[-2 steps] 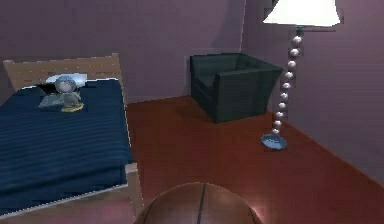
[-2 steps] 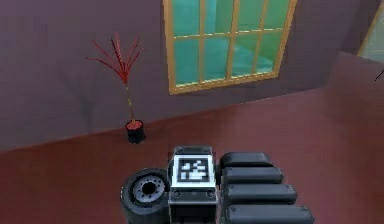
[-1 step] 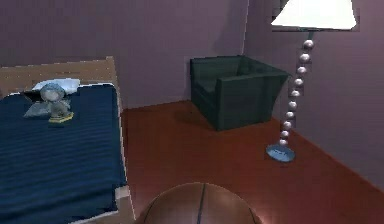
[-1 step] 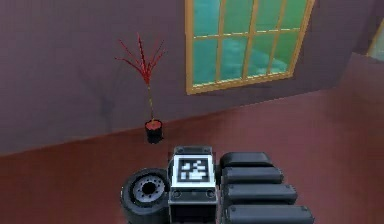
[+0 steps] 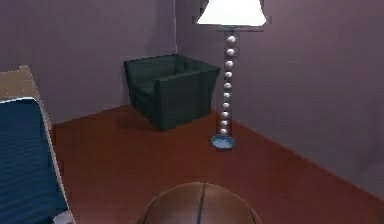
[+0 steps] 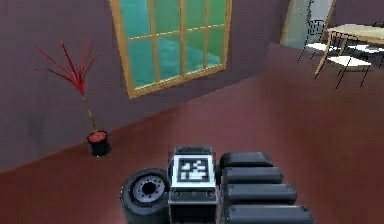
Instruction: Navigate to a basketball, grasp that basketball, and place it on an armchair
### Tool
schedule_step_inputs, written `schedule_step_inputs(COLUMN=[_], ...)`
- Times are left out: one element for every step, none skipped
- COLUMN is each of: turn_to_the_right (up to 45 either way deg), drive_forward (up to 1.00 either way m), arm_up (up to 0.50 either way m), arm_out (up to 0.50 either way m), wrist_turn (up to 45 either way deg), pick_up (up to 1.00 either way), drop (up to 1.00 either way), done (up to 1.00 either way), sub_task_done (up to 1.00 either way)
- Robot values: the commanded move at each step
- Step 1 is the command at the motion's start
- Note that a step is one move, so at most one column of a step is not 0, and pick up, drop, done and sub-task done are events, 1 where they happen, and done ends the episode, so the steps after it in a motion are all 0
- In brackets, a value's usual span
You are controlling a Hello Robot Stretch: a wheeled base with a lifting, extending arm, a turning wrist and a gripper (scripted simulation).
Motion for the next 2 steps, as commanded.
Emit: schedule_step_inputs(turn_to_the_right=[0.0, -42.0], drive_forward=[0.95, 0.0], arm_up=[0.0, 0.0], arm_out=[0.0, 0.0], wrist_turn=[0.0, 0.0], pick_up=[0.0, 0.0], drop=[0.0, 0.0], done=[0.0, 0.0], sub_task_done=[0.0, 0.0])
